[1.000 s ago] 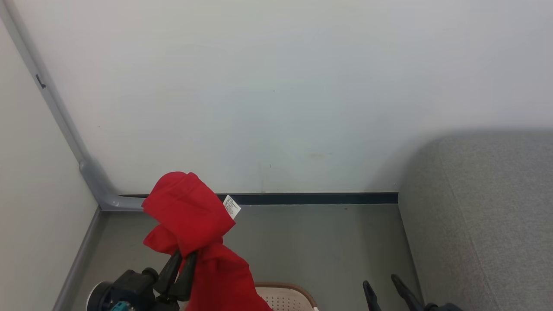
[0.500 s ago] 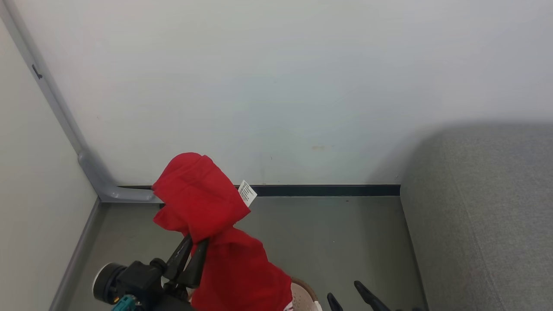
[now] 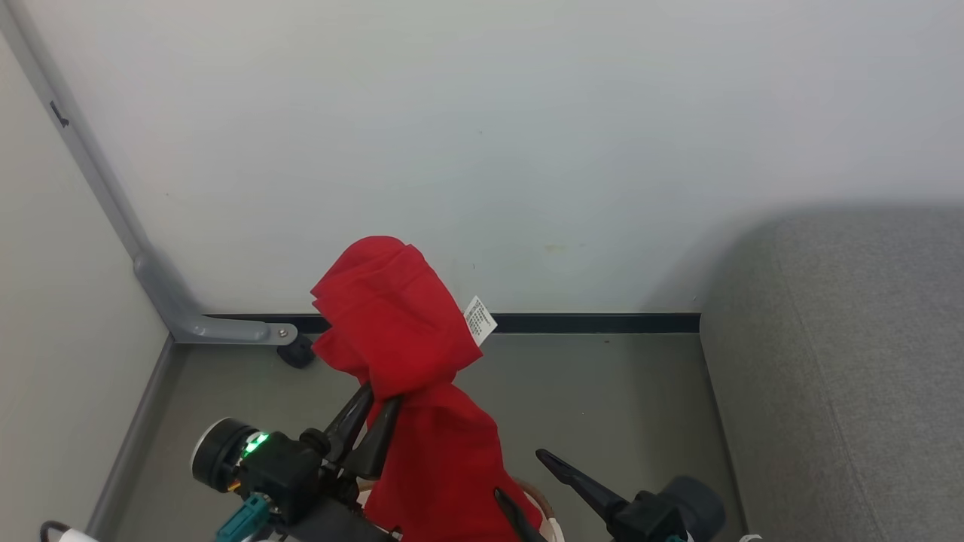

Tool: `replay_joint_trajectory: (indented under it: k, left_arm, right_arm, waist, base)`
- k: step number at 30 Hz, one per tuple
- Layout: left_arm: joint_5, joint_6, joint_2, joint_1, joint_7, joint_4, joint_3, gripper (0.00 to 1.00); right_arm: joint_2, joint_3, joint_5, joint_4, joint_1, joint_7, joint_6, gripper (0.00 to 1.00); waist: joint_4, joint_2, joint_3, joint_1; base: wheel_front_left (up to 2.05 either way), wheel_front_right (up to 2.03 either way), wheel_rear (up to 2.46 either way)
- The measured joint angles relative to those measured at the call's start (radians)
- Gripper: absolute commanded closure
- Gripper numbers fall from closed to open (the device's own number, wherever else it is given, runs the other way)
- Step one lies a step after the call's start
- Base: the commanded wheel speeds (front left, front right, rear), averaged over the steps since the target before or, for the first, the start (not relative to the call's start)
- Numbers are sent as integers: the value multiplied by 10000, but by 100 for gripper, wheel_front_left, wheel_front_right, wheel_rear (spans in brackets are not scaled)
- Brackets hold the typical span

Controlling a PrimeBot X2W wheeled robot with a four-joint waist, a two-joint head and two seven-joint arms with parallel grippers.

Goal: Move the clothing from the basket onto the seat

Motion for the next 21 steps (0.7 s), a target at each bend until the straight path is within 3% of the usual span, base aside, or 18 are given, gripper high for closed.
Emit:
replay_joint_trajectory:
  k: [21]
  left_arm:
    - [-102, -4, 71, -816, 0, -451, -1689, 100]
  right_arm:
    - [163, 943, 548, 1931, -1420, 221, 0, 0]
  waist:
    - [227, 0, 77, 0]
  base:
    - [0, 0, 0]
